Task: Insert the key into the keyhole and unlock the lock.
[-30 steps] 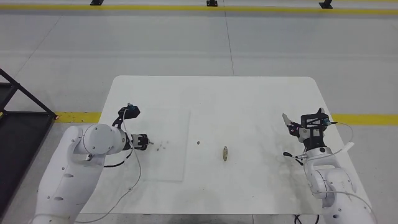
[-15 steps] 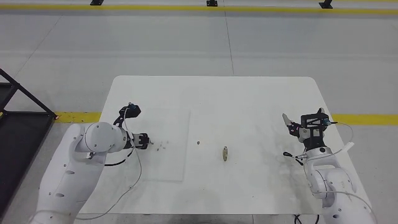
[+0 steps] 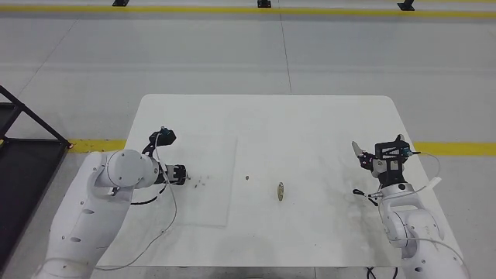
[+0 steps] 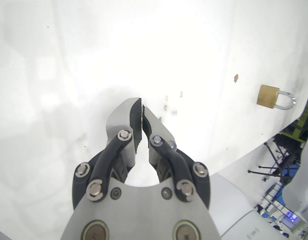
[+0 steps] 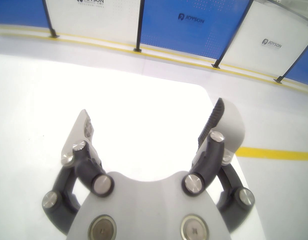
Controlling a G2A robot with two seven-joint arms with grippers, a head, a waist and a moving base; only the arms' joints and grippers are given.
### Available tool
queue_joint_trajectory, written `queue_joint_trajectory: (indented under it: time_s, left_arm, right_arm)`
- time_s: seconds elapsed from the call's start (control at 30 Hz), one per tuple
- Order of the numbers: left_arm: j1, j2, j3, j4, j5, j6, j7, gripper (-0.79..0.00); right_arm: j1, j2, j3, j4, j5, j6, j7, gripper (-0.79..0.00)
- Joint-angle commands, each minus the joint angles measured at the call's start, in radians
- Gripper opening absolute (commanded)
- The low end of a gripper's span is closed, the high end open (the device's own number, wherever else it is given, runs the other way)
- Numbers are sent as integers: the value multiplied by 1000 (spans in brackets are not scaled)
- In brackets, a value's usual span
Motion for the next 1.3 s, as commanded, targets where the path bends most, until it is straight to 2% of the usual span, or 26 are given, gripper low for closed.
queue_joint_trajectory:
  time_s: [0.0,0.13,0.33,0.53,0.73,0.93,1.13,1.27]
  left_arm:
    - [10,4,-15,-31,-5,1,-6,-785]
    - [41,12,-48,-88,-4,-8,-21,-785]
    - [95,17,-116,-162,-93,-20,27,-785]
    - [185,18,-224,-180,-318,-147,111,-785]
    - [266,18,-326,-85,-559,-294,178,-785]
    - [310,18,-401,79,-887,-494,136,-785]
    - [256,19,-402,269,-1170,-594,13,-785]
    - [196,24,-388,315,-1240,-605,-54,-785]
  right_arm:
    - [0,0,0,0,0,0,0,0]
    - [0,0,0,0,0,0,0,0]
    - [0,0,0,0,0,0,0,0]
    - [0,0,0,0,0,0,0,0]
    - [0,0,0,0,0,0,0,0]
    - [0,0,0,0,0,0,0,0]
    - [0,0,0,0,0,0,0,0]
    - [0,0,0,0,0,0,0,0]
